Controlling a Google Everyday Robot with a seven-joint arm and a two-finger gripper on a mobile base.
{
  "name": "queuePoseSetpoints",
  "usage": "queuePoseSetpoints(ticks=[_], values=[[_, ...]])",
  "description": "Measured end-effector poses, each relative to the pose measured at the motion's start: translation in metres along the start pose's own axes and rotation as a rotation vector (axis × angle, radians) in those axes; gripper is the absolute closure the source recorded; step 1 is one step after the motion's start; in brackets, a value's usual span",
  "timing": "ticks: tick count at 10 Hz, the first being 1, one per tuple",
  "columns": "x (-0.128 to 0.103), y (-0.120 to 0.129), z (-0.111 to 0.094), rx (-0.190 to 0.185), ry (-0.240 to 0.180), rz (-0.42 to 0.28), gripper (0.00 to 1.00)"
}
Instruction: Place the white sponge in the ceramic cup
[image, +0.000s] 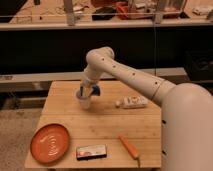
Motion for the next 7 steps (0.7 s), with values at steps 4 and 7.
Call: queuePoseSetpoints(ticks=[4, 7], values=[[0.0008, 0.0014, 0.0006, 0.001, -0.003, -0.001, 0.94], [0.0017, 0.0024, 0.0012, 0.003, -0.005, -0.003, 0.94]])
